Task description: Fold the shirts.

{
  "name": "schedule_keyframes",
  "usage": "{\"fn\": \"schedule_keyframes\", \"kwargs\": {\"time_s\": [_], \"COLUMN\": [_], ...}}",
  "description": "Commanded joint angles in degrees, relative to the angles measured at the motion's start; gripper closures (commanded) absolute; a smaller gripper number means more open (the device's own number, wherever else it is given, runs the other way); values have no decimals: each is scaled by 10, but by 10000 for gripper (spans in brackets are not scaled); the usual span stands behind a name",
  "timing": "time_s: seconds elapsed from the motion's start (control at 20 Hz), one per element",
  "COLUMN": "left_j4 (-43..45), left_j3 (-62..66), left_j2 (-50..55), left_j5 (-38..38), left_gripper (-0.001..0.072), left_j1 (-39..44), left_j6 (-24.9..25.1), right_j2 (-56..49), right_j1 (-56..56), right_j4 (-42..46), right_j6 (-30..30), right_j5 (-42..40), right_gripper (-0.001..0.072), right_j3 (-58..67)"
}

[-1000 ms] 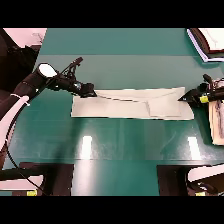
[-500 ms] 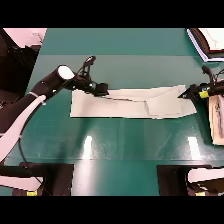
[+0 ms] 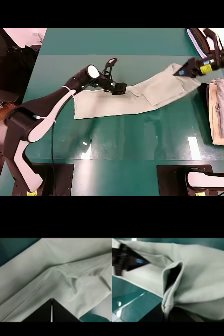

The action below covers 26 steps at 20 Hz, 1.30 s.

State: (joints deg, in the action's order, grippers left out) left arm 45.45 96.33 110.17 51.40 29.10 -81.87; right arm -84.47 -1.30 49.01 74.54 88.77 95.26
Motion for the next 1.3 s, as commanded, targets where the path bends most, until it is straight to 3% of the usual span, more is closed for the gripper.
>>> {"fn": "schedule_keyframes", "kwargs": {"time_s": [0.0, 0.45, 0.8, 1.0, 1.15, 1.2, 1.25], "left_j4": [-11, 1, 110, 172, 209, 212, 212], "left_j3": [26, 26, 33, 33, 33, 33, 33], "left_j2": [35, 32, -85, -195, -271, -293, -311], "left_j5": [2, 25, 84, 131, 153, 155, 155], "left_gripper": [676, 677, 677, 676, 676, 676, 676], "left_j1": [7, -2, -101, -201, -268, -289, -306], "left_j6": [-8, -7, -6, -2, -2, -2, -2], "right_j2": [-12, -90, -95, -121, -177, -205, -234], "right_j1": [-84, -201, -247, -320, -409, -442, -470], "right_j4": [0, 5, 5, 4, 4, 1, 0], "right_j6": [31, 37, 36, 12, -17, -23, -31], "right_j5": [3, 2, -28, -96, -211, -259, -293], "right_gripper": [695, 695, 695, 693, 688, 586, 349], "right_j3": [80, 195, 195, 189, 189, 195, 209]}}
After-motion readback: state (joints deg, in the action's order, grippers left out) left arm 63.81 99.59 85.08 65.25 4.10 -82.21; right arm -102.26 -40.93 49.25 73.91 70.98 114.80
